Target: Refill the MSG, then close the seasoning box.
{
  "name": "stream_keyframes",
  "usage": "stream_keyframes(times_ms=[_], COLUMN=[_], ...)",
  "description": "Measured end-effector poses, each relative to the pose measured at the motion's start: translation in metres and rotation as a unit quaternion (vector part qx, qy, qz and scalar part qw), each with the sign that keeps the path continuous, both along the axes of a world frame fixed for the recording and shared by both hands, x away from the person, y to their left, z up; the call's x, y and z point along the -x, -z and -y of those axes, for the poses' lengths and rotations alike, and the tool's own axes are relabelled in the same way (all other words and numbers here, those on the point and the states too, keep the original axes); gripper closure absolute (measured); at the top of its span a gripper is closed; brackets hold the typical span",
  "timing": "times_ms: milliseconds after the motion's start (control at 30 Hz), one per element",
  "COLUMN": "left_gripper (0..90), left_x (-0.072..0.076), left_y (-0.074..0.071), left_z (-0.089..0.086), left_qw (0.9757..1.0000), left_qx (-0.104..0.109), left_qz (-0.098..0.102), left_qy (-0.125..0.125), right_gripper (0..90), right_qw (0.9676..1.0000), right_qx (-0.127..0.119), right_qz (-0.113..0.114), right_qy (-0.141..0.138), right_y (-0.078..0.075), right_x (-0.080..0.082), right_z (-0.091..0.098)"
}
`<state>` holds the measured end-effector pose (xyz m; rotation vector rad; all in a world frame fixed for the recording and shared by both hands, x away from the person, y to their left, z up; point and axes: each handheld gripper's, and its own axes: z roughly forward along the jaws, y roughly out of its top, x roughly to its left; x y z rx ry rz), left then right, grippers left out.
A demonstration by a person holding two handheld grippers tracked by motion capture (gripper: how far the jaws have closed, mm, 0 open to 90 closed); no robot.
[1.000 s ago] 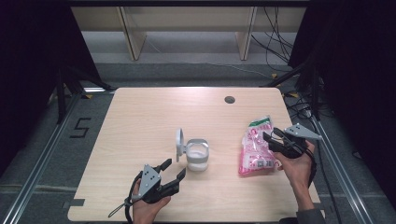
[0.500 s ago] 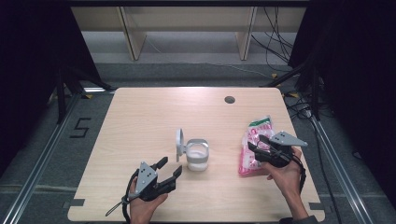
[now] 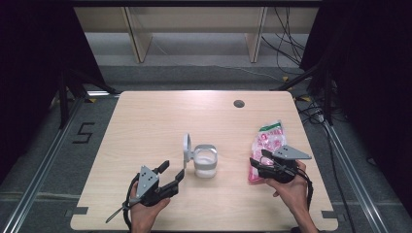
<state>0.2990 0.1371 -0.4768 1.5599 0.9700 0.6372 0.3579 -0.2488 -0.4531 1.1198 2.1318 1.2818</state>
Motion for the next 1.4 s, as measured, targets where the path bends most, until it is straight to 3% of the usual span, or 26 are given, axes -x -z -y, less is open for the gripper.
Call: stream_keyframes(times_ms=[67, 100, 133, 167, 300, 333, 400, 433, 500, 533, 600, 733, 767, 867, 933, 967, 1000, 1033, 1400], left_gripper=[37.6, 37.7, 37.8, 38.0, 39.1, 40.0, 41.7, 42.4, 47.1, 49.8, 59.6, 75.3, 78.3, 85.2, 88.2, 88.8, 89.2, 89.2, 89.3], left_x=[-0.001, -0.002, -0.003, -0.004, -0.006, -0.007, -0.008, -0.007, -0.008, -0.007, -0.008, -0.010, -0.011, -0.013, -0.017, -0.018, -0.020, -0.020, -0.023], left_y=[-0.001, -0.002, -0.002, -0.002, -0.004, -0.004, -0.004, -0.004, -0.004, -0.005, -0.005, -0.008, -0.009, -0.009, -0.008, -0.009, -0.008, -0.009, -0.016], left_z=[-0.001, -0.001, -0.001, -0.002, -0.003, -0.002, -0.003, -0.003, -0.003, -0.005, -0.006, -0.006, -0.006, -0.004, -0.002, -0.002, 0.000, 0.001, 0.012], left_qw=[1.0000, 1.0000, 1.0000, 1.0000, 1.0000, 1.0000, 0.9999, 1.0000, 0.9999, 0.9999, 0.9998, 0.9996, 0.9994, 0.9994, 0.9995, 0.9995, 0.9995, 0.9995, 0.9989], left_qx=[-0.003, -0.003, 0.004, 0.003, -0.004, -0.005, -0.010, -0.006, -0.002, -0.008, -0.006, -0.018, -0.021, -0.022, -0.015, -0.019, -0.014, -0.017, -0.019], left_qz=[0.000, 0.001, 0.004, 0.004, 0.002, 0.003, 0.005, 0.003, 0.013, 0.011, 0.016, 0.022, 0.027, 0.027, 0.026, 0.025, 0.027, 0.024, 0.036], left_qy=[-0.001, -0.002, -0.002, -0.002, -0.004, -0.003, 0.001, -0.002, 0.004, 0.001, 0.010, 0.002, 0.001, 0.004, 0.009, 0.008, 0.009, 0.010, 0.023], right_gripper=[42.2, 42.2, 42.1, 42.1, 42.0, 41.9, 41.8, 41.8, 41.7, 41.7, 41.7, 41.7, 41.7, 41.8, 41.8, 41.8, 41.8, 41.8, 41.8], right_qw=[1.0000, 1.0000, 0.9999, 1.0000, 0.9999, 0.9999, 0.9997, 0.9999, 0.9997, 0.9998, 0.9998, 0.9998, 0.9999, 0.9998, 0.9998, 0.9997, 0.9997, 0.9997, 0.9997], right_qx=[-0.003, 0.005, -0.008, 0.006, -0.002, 0.005, -0.001, 0.008, -0.001, 0.003, 0.004, -0.001, 0.008, 0.004, 0.011, 0.006, 0.008, 0.006, 0.002], right_qz=[-0.008, 0.000, -0.010, -0.007, -0.016, -0.009, -0.025, -0.009, -0.024, -0.013, -0.012, -0.018, -0.009, -0.015, -0.001, -0.013, 0.003, -0.007, -0.008], right_qy=[0.005, 0.000, 0.005, -0.003, -0.001, -0.007, 0.003, -0.004, -0.002, -0.011, -0.011, -0.010, -0.012, -0.014, -0.016, -0.020, -0.023, -0.024, -0.024], right_y=[0.001, 0.002, 0.003, 0.003, 0.006, 0.007, 0.007, 0.008, 0.008, 0.009, 0.009, 0.008, 0.008, 0.007, 0.007, 0.007, 0.008, 0.007, 0.006], right_x=[0.003, 0.003, 0.005, 0.005, 0.009, 0.008, 0.012, 0.010, 0.013, 0.011, 0.012, 0.015, 0.014, 0.016, 0.016, 0.017, 0.015, 0.016, 0.019], right_z=[-0.001, 0.000, -0.002, 0.001, -0.001, 0.000, -0.001, 0.001, 0.000, 0.001, 0.000, -0.002, -0.001, -0.001, -0.001, -0.002, -0.001, -0.002, -0.003])
